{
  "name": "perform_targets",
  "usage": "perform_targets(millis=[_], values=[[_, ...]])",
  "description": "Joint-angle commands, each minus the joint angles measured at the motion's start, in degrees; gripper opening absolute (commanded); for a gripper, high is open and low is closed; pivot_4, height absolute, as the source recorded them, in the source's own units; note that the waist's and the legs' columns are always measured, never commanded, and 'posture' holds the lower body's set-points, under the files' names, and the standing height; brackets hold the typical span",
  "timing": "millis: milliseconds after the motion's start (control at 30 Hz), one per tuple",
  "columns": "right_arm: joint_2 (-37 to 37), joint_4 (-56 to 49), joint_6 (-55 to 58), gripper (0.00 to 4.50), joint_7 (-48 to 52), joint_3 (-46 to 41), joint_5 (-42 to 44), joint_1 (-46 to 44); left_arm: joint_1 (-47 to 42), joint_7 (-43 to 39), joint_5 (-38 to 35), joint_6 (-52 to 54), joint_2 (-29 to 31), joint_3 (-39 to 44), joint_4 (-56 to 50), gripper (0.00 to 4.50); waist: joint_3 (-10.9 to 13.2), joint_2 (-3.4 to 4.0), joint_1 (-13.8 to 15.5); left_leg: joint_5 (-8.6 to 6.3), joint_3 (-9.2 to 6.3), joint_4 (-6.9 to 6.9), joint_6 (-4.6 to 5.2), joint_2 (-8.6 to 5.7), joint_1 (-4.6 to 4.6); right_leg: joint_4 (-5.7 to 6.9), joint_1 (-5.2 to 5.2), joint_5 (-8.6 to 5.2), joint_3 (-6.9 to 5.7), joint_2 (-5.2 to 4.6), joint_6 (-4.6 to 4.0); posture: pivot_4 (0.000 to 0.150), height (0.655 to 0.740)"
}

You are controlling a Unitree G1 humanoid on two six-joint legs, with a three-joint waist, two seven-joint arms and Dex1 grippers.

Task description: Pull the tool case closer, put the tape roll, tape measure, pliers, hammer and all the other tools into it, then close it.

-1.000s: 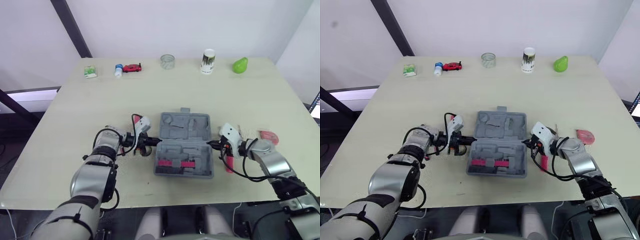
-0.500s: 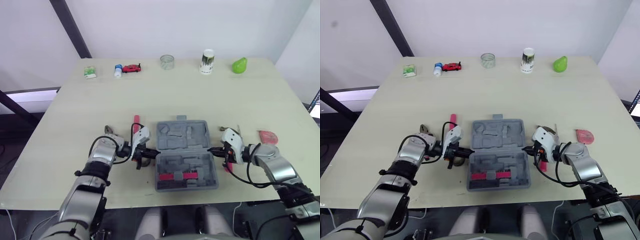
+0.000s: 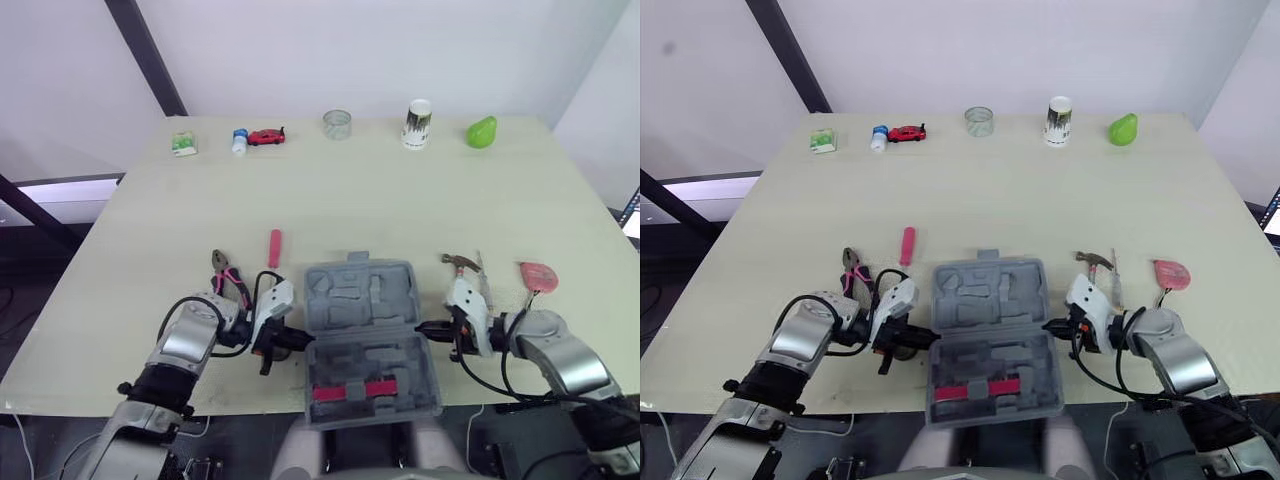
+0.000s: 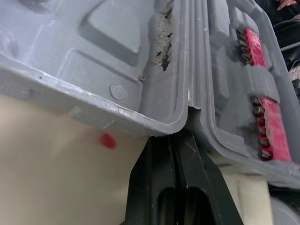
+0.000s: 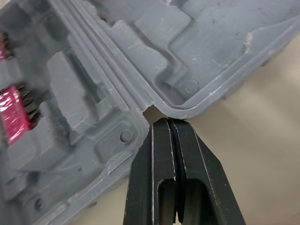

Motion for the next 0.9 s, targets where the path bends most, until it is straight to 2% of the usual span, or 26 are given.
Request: perform_targets(millis=[33, 300, 667, 900], values=[[-0.22, -4.55, 1.04, 0.0, -0.13, 0.03, 2.39, 0.92, 0.86, -0.42, -2.47, 0.89, 1.25, -1.02, -4.23, 0.03, 0.0, 0.0, -0.01, 0.0, 0.0, 0.0, 0.0, 0.0, 0.01, 0.01, 0.0, 0.0, 0.0, 0.01, 0.0, 0.15, 0.74], [-0.07, -7.19, 2.93, 0.0, -1.62, 0.53, 3.24, 3.09, 2.05, 0.28, -3.34, 0.34, 3.74, -2.07, -5.05, 0.03, 0.0, 0.0, 0.0, 0.0, 0.0, 0.0, 0.0, 0.01, 0.01, 0.0, 0.0, 0.0, 0.0, 0.02, 0.0, 0.15, 0.74], [-1.55, -7.95, 4.11, 0.0, -3.34, -0.74, 4.14, 5.07, 0.78, 3.48, -3.01, -1.82, 1.79, -4.09, -2.91, 0.03, 0.0, 0.0, 0.09, -0.01, 0.01, 0.01, 0.01, -0.02, 0.01, 0.0, 0.01, 0.0, 0.0, 0.02, 0.0, 0.15, 0.74], [-2.51, -8.16, 4.28, 0.0, -4.0, -0.73, 4.67, 6.01, 1.65, 2.62, -2.58, -2.59, 3.08, -5.46, -3.28, 0.03, 0.0, 0.0, 0.09, -0.01, 0.01, 0.01, 0.01, -0.02, 0.02, 0.0, 0.02, 0.0, 0.0, 0.02, 0.0, 0.15, 0.74]])
